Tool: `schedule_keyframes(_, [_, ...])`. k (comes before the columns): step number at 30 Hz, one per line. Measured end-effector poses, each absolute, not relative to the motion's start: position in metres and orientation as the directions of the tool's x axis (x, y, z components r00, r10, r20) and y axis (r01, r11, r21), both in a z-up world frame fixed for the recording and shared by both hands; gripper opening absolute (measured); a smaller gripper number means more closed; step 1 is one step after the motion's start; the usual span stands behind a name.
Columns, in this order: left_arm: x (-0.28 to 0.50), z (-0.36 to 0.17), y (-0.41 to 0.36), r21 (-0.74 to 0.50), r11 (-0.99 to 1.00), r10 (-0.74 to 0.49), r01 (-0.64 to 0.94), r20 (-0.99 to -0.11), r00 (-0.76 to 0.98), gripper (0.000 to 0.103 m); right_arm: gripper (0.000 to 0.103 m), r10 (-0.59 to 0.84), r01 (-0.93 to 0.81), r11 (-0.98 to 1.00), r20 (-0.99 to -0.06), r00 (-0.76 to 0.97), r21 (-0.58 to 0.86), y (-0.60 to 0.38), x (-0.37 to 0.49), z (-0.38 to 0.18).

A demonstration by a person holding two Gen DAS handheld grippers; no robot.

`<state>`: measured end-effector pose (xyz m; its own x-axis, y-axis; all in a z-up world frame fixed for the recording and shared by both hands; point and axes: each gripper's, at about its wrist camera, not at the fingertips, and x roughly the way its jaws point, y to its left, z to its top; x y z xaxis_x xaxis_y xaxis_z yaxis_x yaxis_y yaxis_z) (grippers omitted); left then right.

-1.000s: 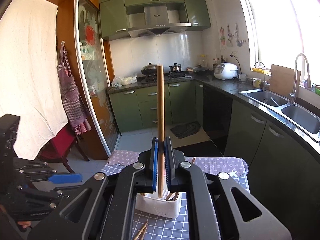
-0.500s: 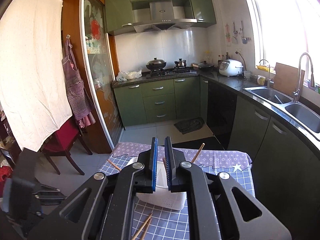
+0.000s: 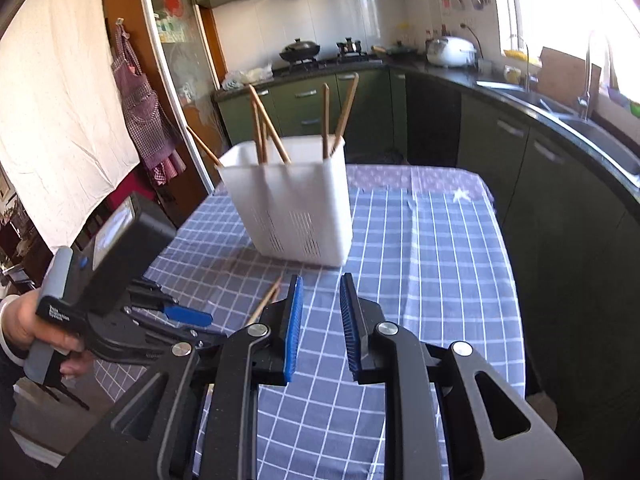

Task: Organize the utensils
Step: 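Open both grippers over the holder to drop the chopsticks in, then lower the left gripper onto a remaining chopstick and close on it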

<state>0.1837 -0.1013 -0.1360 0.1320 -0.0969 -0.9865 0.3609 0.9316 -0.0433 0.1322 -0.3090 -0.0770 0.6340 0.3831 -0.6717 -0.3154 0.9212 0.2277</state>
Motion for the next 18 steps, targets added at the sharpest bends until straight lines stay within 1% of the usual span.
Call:
schedule_keyframes(4, [0.194, -0.149, -0.105, -0.021, 0.937, -0.064, 0.348, -0.991, 0.114, 0.028, 0.02, 0.396, -0.286, 0.918, -0.689, 0.607, 0.275, -0.322, 0.13, -0.101])
schedule_keyframes(11, [0.199, -0.164, -0.111, -0.01, 0.943, -0.042, 0.332, -0.995, 0.09, 0.025, 0.02, 0.409, -0.266, 0.913, -0.697, 0.589, 0.311, -0.33, 0.136, -0.108])
schedule_keyframes(12, [0.199, -0.165, -0.112, -0.005, 0.943, -0.037, 0.333, -0.995, 0.09, 0.024, 0.02, 0.41, -0.265, 0.912, -0.696, 0.589, 0.313, -0.331, 0.136, -0.108])
schedule_keyframes(16, [0.2, -0.173, -0.116, 0.014, 0.943, -0.013, 0.332, -0.997, 0.077, 0.014, 0.02, 0.419, -0.264, 0.908, -0.696, 0.584, 0.325, -0.332, 0.136, -0.107])
schedule_keyframes(18, [0.201, -0.174, -0.12, 0.023, 0.942, -0.003, 0.334, -0.997, 0.076, 0.012, 0.02, 0.426, -0.264, 0.905, -0.694, 0.581, 0.334, -0.332, 0.137, -0.107])
